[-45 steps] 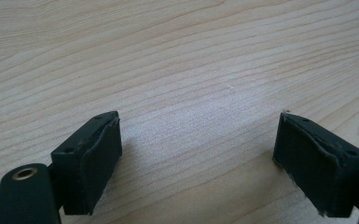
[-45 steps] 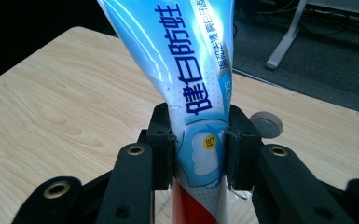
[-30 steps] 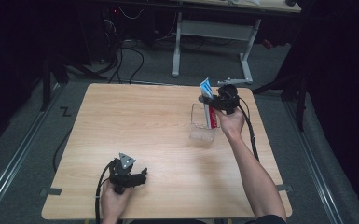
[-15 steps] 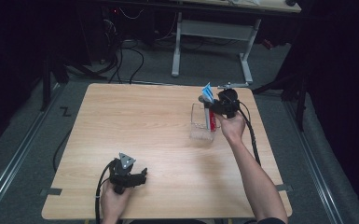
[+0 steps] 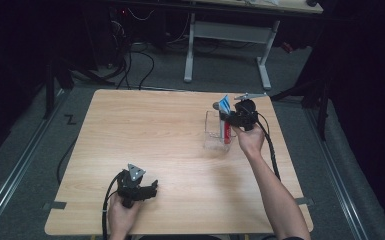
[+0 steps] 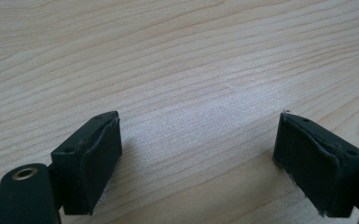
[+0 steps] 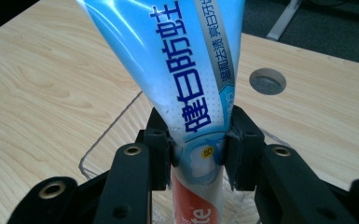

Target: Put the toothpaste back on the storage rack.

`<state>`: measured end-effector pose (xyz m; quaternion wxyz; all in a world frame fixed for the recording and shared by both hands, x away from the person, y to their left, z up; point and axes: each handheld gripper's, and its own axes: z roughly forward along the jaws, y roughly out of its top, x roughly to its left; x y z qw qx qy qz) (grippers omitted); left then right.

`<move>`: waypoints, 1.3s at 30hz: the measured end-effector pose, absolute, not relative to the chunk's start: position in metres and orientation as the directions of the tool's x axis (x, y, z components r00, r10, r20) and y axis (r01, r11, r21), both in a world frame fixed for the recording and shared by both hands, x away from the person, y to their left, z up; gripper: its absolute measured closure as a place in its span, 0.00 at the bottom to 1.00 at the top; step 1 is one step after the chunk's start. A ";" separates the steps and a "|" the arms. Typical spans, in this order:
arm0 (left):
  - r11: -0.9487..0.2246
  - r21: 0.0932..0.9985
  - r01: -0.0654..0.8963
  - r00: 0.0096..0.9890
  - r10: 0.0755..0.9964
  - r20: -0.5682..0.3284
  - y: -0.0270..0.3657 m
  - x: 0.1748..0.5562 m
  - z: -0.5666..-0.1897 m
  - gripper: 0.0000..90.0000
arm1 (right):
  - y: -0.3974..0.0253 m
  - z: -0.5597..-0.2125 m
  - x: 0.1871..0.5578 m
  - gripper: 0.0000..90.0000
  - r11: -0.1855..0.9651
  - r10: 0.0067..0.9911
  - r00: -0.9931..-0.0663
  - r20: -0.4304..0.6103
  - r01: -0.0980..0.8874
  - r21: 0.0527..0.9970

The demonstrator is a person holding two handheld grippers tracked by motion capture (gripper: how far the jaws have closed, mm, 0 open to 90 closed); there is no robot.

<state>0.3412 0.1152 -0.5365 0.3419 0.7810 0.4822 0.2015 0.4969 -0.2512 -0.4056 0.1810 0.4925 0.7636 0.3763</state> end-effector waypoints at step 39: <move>-0.301 0.728 0.616 0.454 0.891 -0.015 0.115 0.341 -0.536 0.17 | -0.273 -0.411 0.486 0.69 0.214 0.921 -0.384 0.057 0.625 0.750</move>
